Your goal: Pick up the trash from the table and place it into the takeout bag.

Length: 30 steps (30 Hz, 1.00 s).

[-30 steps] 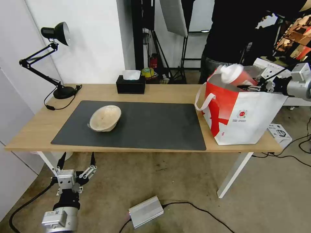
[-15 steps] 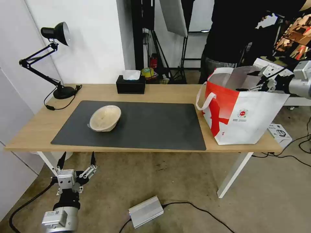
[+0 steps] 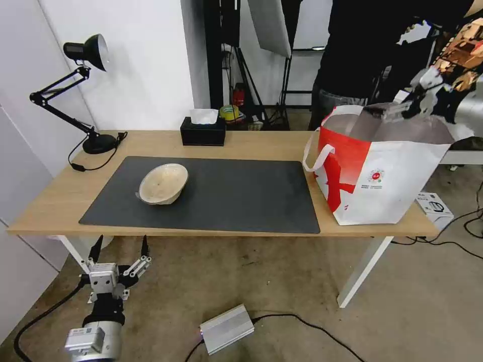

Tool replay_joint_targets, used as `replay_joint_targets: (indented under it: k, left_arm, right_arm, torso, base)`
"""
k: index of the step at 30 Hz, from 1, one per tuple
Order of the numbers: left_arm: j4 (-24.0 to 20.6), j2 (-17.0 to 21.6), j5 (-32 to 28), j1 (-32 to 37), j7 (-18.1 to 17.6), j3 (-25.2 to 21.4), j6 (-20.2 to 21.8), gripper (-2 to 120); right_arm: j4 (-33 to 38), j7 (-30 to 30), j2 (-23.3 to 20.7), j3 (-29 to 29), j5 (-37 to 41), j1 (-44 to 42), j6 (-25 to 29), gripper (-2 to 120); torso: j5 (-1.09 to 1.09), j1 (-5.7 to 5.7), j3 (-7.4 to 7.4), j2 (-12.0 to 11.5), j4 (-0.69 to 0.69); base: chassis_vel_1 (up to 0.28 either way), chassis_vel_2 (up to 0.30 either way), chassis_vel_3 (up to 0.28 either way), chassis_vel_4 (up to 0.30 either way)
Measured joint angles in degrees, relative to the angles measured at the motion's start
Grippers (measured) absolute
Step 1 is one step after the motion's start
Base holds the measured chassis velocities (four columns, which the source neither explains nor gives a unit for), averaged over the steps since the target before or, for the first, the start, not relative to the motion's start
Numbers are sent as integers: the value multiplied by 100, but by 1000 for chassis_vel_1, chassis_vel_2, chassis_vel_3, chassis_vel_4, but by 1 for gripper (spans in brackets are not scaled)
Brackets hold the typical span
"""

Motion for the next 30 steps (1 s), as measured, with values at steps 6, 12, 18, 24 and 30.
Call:
replay_joint_targets:
  k: [6, 12, 18, 24, 30]
  left_arm:
    - [-16, 7, 3, 11, 1, 0, 5, 98]
    - [-26, 16, 4, 19, 1, -17, 10, 98]
    - [-25, 13, 4, 20, 1, -53, 19, 98]
    - [36, -9, 4, 23, 1, -76, 0, 98]
    - [74, -24, 5, 24, 0, -88, -35, 98]
  right_arm:
    - [559, 991, 73, 75, 613, 24, 1, 98]
    - [1401, 2260, 130, 144, 1402, -56, -15, 100]
    - [1923, 3210, 71, 404, 1675, -348, -65, 100]
    - [2093, 3420, -182, 1111, 1237, -1316, 331, 100]
    - [2301, 3950, -266, 1505, 582, -2210, 786, 100]
  torso:
    - [0, 0, 0, 0, 0]
    - [-1, 0, 0, 0, 1]
    - [-1, 0, 0, 0, 1]
    - [0, 0, 0, 0, -2]
    - [0, 0, 0, 0, -1]
  base:
    - [0, 0, 0, 0]
    - [0, 0, 0, 0]
    - [0, 0, 0, 0]
    - [0, 0, 0, 0]
    - [0, 0, 0, 0]
